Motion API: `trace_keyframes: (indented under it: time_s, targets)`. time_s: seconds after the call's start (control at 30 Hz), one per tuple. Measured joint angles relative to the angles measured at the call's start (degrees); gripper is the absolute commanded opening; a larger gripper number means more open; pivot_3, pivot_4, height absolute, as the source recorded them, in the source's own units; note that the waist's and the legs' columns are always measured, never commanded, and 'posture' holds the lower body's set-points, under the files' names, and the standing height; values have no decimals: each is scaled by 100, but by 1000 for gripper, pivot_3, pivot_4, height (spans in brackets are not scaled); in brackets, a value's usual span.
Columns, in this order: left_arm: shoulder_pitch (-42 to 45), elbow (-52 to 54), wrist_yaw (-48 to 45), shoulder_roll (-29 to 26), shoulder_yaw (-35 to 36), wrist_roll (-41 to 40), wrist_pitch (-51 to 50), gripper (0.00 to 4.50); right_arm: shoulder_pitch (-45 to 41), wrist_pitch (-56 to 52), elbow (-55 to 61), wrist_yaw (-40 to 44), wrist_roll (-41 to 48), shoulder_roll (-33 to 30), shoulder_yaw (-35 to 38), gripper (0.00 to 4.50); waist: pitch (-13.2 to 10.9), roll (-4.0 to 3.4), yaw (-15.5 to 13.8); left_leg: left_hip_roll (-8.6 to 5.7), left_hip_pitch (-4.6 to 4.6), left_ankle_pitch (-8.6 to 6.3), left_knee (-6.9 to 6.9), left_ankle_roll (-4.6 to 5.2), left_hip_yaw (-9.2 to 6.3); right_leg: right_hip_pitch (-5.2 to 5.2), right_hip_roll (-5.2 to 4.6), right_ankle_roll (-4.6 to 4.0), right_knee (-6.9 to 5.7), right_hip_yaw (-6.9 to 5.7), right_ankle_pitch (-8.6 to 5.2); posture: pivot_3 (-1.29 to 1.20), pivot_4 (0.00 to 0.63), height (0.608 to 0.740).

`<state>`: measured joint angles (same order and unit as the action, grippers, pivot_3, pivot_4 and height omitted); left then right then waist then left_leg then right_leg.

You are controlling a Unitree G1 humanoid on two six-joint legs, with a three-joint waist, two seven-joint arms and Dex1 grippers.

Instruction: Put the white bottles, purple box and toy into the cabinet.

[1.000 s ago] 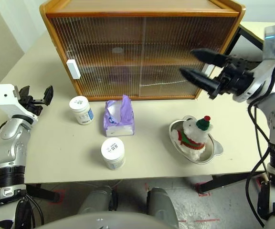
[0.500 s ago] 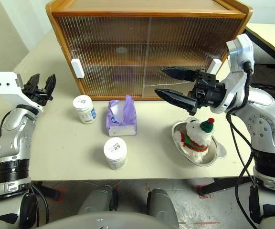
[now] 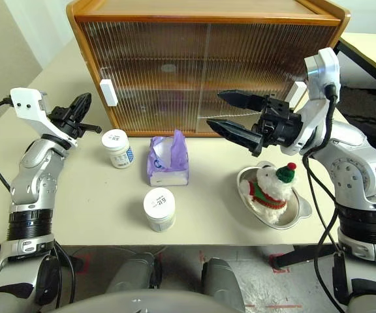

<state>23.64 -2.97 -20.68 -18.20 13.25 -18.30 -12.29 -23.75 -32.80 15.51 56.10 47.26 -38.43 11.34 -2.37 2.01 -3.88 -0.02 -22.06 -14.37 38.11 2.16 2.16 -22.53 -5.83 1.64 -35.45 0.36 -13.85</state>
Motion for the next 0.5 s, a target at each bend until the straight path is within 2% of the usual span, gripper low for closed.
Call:
trace_keyframes:
  time_s: [0.5]
  targets:
    - [101,-228,-307,179,-313,19,99,49,-81,3,0,-91,-105,113,0,4500,1,1,4,-3,-8,10,11,17,-1,0,2,7,1,0,6,10,0,740]
